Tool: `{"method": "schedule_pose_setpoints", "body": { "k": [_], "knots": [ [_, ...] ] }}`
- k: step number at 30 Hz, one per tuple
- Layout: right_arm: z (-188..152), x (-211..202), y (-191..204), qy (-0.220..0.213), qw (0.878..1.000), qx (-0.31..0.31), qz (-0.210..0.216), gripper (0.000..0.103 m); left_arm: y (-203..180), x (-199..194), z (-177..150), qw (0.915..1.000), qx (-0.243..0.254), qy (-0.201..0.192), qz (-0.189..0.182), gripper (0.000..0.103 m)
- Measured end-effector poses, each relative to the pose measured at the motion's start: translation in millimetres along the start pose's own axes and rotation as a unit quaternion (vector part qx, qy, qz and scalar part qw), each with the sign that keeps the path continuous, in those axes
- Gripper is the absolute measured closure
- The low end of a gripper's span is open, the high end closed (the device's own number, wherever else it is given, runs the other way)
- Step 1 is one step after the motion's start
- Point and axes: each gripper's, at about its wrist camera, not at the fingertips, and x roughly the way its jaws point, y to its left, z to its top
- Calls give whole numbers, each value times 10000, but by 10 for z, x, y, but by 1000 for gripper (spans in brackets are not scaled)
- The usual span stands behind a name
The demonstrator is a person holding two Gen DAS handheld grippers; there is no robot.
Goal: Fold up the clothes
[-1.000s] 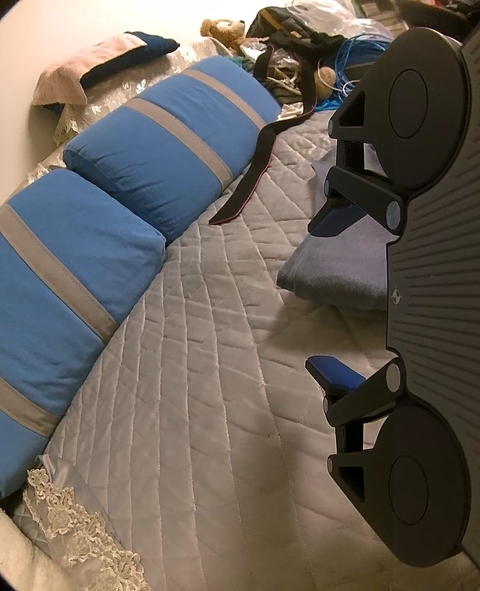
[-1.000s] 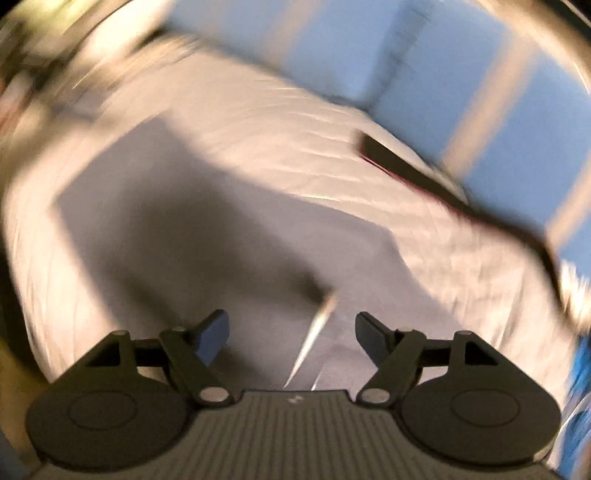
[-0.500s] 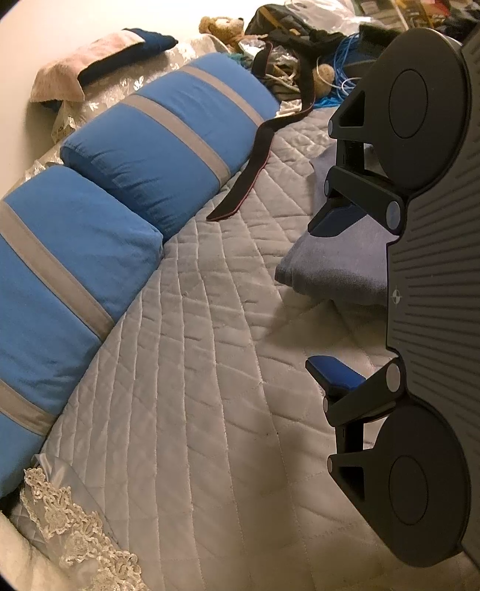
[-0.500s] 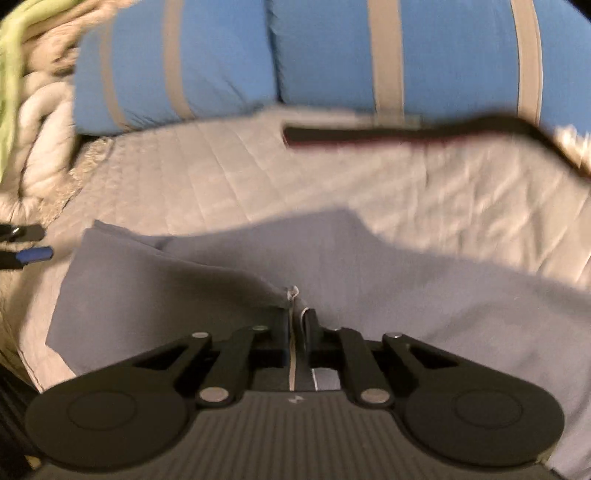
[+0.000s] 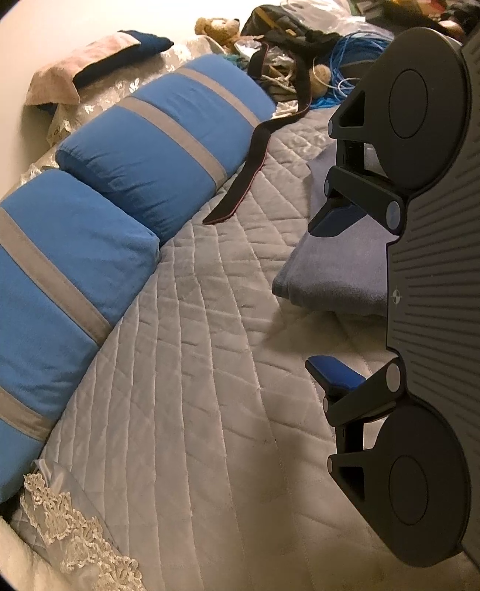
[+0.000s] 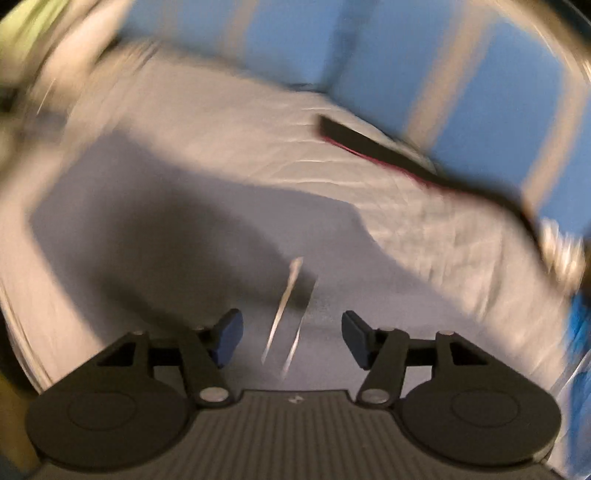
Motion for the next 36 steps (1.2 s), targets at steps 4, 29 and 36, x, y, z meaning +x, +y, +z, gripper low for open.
{"method": "schedule_pose_setpoints", "body": {
  "k": [4,29,36],
  "knots": [
    [-120,67,655,207,9688,-2442,-379,31,2,6,-1,10000,-16,7,15,33],
    [-422,137,1096,574,8801,-4601,-1020,100,60,12,-3,9998,-139,106,-12,33],
    [-487,104,1126,617,8837,-4549,-911,100,57,47,-11,9998,-89,192,-48,33]
  ]
}}
